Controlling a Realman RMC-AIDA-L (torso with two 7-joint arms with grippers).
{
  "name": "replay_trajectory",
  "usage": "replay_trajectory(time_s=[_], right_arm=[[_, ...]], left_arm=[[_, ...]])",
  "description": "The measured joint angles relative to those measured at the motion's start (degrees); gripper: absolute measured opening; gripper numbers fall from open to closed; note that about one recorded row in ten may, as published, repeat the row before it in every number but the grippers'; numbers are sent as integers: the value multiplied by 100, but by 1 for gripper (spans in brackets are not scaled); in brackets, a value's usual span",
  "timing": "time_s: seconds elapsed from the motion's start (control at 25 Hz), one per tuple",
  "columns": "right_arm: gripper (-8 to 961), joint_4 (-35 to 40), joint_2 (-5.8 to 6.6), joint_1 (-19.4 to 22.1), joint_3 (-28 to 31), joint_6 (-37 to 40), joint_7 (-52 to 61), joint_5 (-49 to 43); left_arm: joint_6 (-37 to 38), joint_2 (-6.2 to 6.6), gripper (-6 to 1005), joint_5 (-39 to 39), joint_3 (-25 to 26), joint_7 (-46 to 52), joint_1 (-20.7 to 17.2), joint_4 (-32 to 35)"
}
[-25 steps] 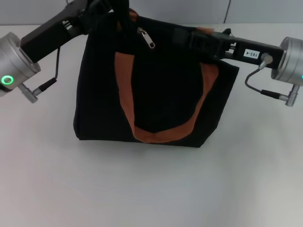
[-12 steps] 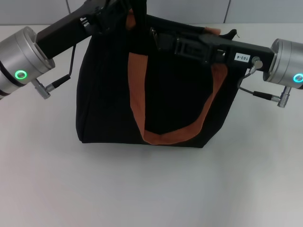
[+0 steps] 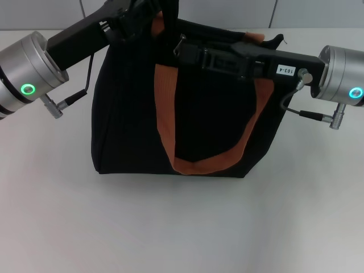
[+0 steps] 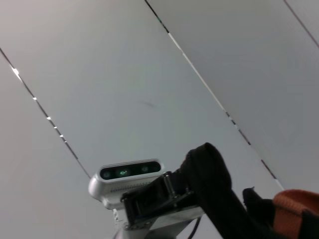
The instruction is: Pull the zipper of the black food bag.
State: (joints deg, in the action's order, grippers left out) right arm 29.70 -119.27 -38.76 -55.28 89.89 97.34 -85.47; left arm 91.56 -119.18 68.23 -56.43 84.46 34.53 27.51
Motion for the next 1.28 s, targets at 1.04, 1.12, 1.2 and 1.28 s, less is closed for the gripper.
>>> replay_trajectory(time_s=[1.04, 1.12, 1.2, 1.28], right_arm=[[451, -36, 20, -68, -72, -359, 606, -72], [449, -77, 20, -82, -73, -411, 606, -86], [447, -121, 20, -115, -72, -429, 593, -91], [446, -134, 16, -148, -71, -443, 585, -94]], left_arm=[[-22, 0, 46, -7, 1, -32, 2, 0], [-38, 0, 47, -7, -1, -34, 2, 0], [-44, 1, 47, -7, -4, -34, 2, -3], [-47, 0, 47, -8, -6, -35, -1, -12]])
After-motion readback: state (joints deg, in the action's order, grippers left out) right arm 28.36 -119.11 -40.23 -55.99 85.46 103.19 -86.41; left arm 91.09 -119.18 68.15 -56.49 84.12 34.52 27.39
